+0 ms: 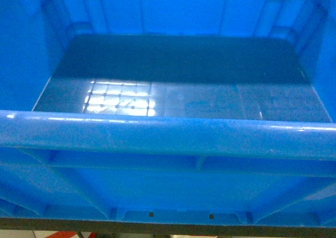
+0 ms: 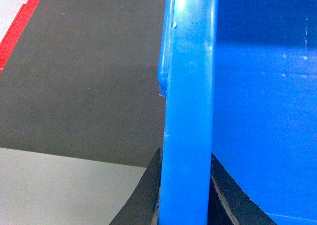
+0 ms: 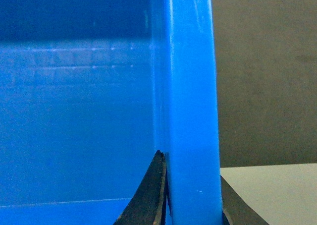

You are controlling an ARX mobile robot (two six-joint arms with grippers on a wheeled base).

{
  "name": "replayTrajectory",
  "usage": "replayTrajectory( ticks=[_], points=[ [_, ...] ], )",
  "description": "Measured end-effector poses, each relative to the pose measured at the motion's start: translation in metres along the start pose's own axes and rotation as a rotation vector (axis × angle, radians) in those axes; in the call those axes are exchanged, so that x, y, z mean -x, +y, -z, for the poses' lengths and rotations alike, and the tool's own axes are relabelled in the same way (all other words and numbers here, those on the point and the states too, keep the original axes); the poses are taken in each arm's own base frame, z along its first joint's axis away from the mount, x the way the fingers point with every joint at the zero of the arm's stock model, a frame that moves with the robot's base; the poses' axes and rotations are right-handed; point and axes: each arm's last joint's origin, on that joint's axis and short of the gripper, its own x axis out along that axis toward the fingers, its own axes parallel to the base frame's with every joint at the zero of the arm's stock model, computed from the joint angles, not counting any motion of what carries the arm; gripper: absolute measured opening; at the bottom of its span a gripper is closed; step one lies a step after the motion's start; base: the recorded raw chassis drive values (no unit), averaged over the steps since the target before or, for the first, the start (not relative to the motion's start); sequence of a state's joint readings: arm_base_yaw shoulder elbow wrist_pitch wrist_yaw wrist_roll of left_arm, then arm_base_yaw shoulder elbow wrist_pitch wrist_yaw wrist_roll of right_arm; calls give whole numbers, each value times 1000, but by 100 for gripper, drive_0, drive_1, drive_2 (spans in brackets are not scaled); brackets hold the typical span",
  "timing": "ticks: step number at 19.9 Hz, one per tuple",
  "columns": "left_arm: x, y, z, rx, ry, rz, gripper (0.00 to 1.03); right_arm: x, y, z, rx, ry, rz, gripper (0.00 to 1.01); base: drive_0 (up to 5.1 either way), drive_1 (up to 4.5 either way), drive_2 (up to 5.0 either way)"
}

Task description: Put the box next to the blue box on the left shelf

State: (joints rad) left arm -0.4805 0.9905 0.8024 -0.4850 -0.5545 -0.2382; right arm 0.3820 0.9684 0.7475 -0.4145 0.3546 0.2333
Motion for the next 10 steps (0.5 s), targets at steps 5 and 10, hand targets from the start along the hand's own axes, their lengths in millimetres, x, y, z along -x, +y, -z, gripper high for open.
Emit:
replayTrajectory(
  ticks=[5,10],
  points=[
    [2,3,0,8,-39,-9,13,5,3,-1,13,-54,3,11,0,0,0],
    [2,3,-1,9,-41,-9,13,5,3,-1,12,-57,4,11,0,0,0]
  ],
)
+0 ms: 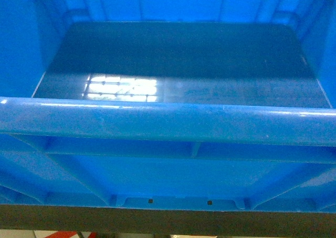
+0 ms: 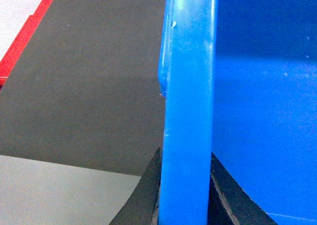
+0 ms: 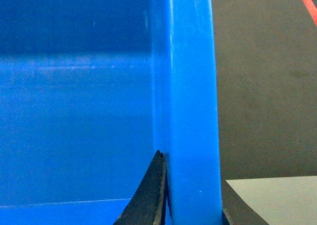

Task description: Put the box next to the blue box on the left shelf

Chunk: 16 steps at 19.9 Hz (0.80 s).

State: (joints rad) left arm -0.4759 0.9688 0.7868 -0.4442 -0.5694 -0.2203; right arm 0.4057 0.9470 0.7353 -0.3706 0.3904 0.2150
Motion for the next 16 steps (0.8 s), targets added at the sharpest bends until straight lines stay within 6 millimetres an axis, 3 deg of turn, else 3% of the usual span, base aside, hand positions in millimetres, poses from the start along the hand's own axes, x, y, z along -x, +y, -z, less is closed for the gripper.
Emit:
replayTrajectory(
  ticks=[16],
  points=[
    [0,0,0,0,0,-2,13,0,0,0,1,-1,2,11,0,0,0]
  ],
)
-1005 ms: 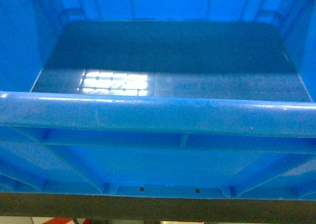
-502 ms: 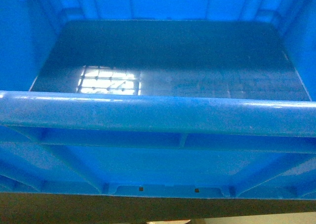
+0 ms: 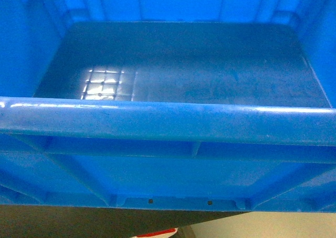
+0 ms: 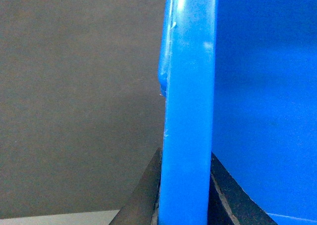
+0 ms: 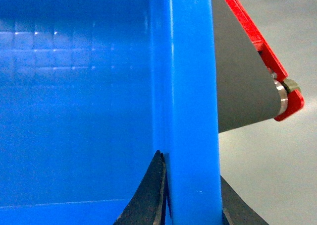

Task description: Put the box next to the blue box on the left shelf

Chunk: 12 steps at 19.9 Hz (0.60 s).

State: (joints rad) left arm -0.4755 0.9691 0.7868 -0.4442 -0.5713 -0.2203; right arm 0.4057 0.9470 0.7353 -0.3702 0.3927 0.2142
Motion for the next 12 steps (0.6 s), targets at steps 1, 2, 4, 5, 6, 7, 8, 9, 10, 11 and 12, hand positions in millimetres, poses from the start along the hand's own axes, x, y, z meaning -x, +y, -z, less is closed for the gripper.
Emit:
replayTrajectory(
  ticks=[1,2,4,5,6,7,8,9,10,11,12],
  points=[
    [0,0,0,0,0,1,13,0,0,0,0,0,0,11,-152,-152,-152],
    [0,0,0,0,0,2,13,0,0,0,0,0,0,11,-152,-152,-152],
    [0,0,0,0,0,1,13,0,0,0,0,0,0,11,-152,-152,-152],
    [0,0,0,0,1,1,13,0,0,0,0,0,0,11,-158,-158,-158],
    [0,0,0,0,0,1,13,0,0,0,0,0,0,11,-163,-163,-163],
    [0,0,0,0,0,0,13,0,0,0,0,-1,0,11,-163,-163,-163],
    [0,0,0,0,0,0,13,0,0,0,0,0,0,11,-157,-157,-157],
    [0,0,0,0,0,1,13,0,0,0,0,0,0,11,-163,-163,-163],
    [0,0,0,0,0,0,13,0,0,0,0,0,0,11,-159,-159,-159],
    [0,0,0,0,0,0,13,0,0,0,0,0,0,11,-154,-154,-154],
    [0,0,0,1,-1,1,13,0,0,0,0,-1,1,11,-150,-150,-150]
  ],
)
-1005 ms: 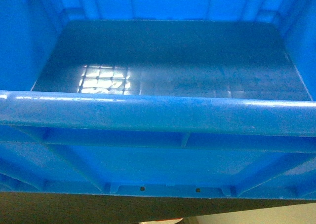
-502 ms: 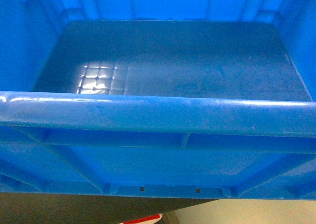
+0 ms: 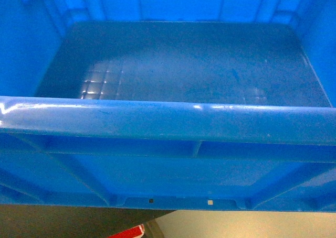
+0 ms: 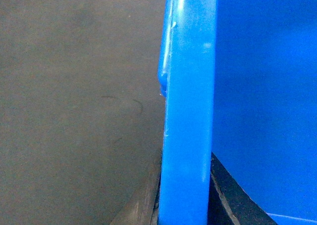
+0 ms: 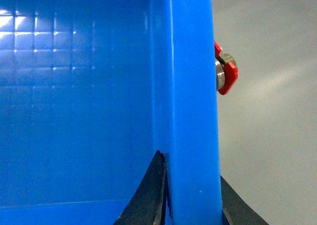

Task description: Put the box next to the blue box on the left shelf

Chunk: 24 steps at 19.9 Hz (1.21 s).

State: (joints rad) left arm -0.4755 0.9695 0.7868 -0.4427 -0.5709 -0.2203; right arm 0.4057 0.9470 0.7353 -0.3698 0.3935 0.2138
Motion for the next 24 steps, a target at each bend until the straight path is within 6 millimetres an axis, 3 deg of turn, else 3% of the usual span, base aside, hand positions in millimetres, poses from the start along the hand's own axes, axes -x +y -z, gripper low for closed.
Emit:
replayTrajectory(
  ticks=[24],
  points=[
    [0,0,0,-1,1,-1,13,0,0,0,0,1,0,11,-158,-158,-158]
  ],
)
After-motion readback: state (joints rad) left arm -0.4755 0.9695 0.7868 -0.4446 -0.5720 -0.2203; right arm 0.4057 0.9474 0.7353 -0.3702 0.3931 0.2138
